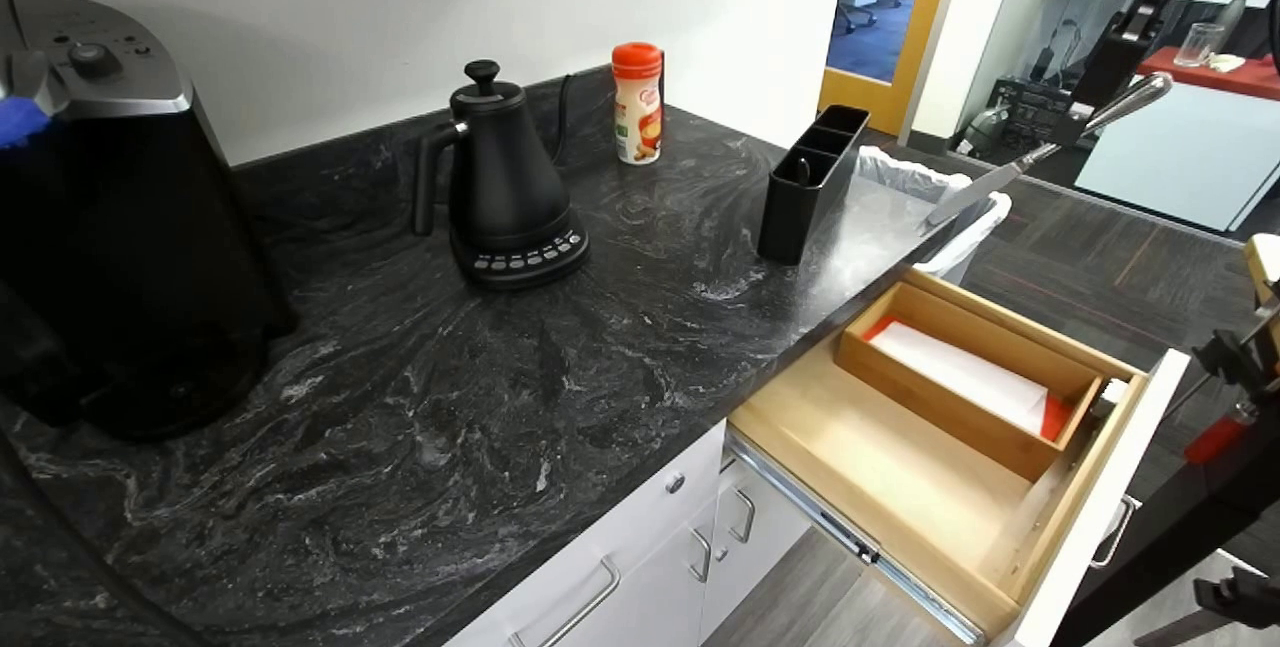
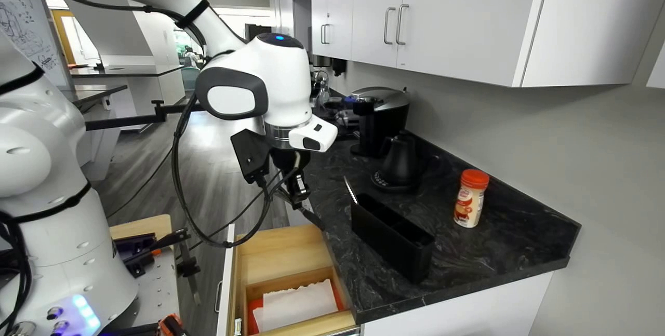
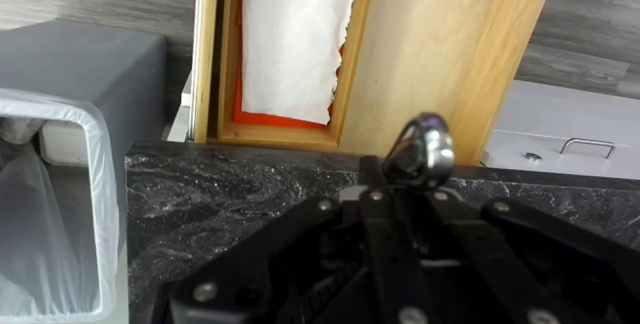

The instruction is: Take the butter knife out of the cutlery holder and put it in the open drawer on the right

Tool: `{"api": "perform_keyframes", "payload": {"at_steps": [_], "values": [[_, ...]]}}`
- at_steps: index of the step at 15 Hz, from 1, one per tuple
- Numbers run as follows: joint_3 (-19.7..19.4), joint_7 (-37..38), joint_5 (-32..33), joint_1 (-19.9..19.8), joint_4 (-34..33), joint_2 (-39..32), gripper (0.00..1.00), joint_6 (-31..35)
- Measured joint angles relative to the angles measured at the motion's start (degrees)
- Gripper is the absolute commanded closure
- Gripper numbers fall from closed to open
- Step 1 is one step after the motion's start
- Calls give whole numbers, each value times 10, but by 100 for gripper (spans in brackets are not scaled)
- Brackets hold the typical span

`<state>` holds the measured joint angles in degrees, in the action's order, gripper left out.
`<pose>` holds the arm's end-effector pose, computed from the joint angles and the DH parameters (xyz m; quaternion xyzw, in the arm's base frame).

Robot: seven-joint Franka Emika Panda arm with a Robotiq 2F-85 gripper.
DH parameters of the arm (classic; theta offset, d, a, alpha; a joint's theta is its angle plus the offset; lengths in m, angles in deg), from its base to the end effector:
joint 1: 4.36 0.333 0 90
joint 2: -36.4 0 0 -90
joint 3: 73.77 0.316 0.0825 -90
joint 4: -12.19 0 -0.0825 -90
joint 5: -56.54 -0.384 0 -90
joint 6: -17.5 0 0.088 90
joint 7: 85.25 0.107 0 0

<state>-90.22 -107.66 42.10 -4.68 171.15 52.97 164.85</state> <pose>0.3693 -0.1084 0.3017 -0.9919 0.0503 -0.0682 0.0945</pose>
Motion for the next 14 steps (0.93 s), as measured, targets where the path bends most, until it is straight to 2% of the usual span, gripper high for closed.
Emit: {"api": "perform_keyframes", "payload": {"at_steps": [5,14], "values": [[-12,-5,-17,-7,1,-40,97,-8],[-16,-92,-107,-30,1,-142,97,-8]]}}
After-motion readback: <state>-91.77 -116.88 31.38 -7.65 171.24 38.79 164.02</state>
